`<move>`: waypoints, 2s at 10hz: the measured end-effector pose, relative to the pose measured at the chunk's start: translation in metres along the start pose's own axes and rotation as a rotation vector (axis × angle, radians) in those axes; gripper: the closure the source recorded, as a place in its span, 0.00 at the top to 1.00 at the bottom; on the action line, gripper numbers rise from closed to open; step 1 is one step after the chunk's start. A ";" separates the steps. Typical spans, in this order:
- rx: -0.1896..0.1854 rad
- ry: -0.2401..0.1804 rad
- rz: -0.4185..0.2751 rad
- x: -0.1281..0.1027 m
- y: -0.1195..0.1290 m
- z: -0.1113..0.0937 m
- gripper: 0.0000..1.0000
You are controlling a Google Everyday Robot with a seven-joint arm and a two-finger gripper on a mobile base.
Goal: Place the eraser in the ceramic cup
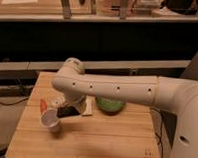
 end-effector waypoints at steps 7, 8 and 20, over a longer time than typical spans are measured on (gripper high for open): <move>-0.054 0.038 -0.012 -0.019 -0.015 0.011 0.04; -0.061 0.046 -0.014 -0.023 -0.016 0.012 0.04; -0.125 0.155 -0.081 -0.060 -0.031 0.009 0.04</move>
